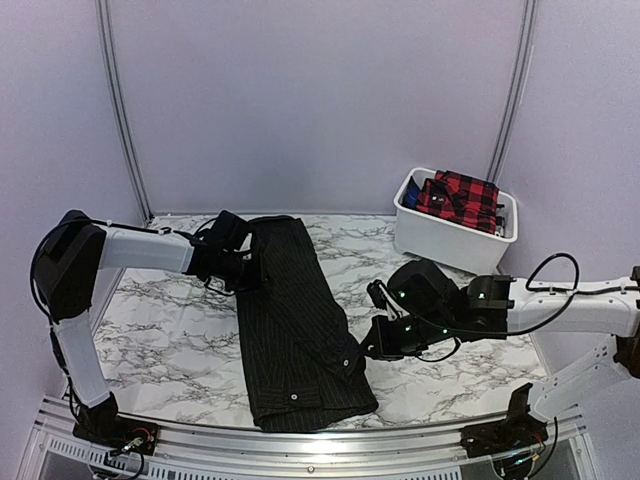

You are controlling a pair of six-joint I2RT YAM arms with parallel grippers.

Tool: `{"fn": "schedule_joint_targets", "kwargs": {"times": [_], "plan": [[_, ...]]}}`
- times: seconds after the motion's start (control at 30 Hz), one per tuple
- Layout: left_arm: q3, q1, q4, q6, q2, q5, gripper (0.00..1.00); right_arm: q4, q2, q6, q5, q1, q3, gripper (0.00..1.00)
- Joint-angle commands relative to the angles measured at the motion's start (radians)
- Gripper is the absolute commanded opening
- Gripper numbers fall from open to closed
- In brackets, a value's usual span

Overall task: Fold and stack the long sleeve shirts
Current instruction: Fold the sleeve of the rectangle-folded shirt.

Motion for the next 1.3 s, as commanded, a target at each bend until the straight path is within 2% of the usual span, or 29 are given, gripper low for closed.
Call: {"fn": "schedule_joint_targets", "kwargs": {"times": [0.0,0.3,0.97,1.1,1.27], "plan": [[-0.057,0.003,-0.068,-0.073,-0.063,-0.057,0.27,-0.008,0.029,-0.011,-0.002,0.008,0.065,0.00],[-0.096,0.003,-0.020,-0.169,-0.050,-0.005,0.36,0.006,0.052,-0.021,-0.004,0.009,0.070,0.00],[-0.106,0.000,0.011,-0.246,-0.014,-0.036,0.36,0.007,0.047,-0.034,0.011,0.007,0.064,0.00],[-0.089,0.000,0.014,-0.244,0.005,-0.036,0.34,0.005,0.046,-0.034,0.011,0.007,0.064,0.00],[-0.079,0.000,0.022,-0.245,0.017,-0.041,0.24,-0.005,0.040,-0.034,0.016,0.007,0.069,0.00]]}}
